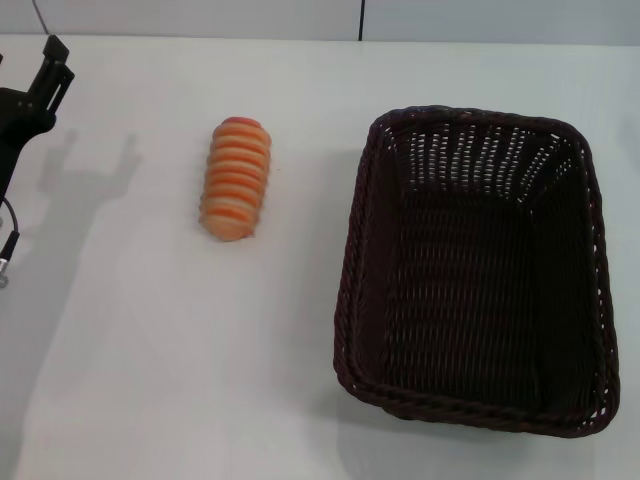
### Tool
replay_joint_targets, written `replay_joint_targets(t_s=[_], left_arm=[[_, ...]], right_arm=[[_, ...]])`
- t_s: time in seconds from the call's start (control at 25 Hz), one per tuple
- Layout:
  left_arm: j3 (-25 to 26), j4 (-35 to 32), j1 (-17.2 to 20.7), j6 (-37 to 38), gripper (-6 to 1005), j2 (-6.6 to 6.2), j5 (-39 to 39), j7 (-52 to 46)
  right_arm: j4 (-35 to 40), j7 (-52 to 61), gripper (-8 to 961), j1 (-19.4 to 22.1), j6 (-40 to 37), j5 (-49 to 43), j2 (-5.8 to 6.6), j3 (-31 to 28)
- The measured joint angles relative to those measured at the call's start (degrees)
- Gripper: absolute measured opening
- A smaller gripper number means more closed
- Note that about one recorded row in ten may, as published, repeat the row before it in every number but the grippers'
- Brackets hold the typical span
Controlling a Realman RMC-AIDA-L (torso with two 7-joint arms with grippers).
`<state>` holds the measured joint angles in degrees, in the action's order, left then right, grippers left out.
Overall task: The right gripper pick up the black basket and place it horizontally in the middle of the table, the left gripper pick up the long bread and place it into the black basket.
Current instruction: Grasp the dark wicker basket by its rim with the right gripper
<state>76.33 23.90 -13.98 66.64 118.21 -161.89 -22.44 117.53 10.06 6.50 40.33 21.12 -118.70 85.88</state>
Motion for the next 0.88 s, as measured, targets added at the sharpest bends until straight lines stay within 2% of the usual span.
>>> replay_joint_targets(t_s=[0.12, 0.16, 0.52, 0.88], left_arm=[[0.0, 0.1, 0.1, 0.5, 842, 0.0, 0.0, -0.1], [0.1, 0.1, 0.2, 1.1, 842, 0.0, 0.0, -0.1], [0.3, 0.5, 0.3, 1.6, 843, -0.06, 0.0, -0.1], [0.4, 0.4, 0.4, 2.0, 843, -0.09, 0.2, -0.2]], right_arm=[[0.2, -1.8, 783, -1.6, 5.3, 5.5, -0.02, -2.2], [0.2, -2.7, 783, -3.2, 9.5, 8.2, -0.03, -4.2], [0.2, -2.3, 782, -8.3, 23.4, 11.8, -0.2, -8.5], [-2.0, 0.3, 783, -10.4, 30.2, 11.6, -0.22, -8.7]])
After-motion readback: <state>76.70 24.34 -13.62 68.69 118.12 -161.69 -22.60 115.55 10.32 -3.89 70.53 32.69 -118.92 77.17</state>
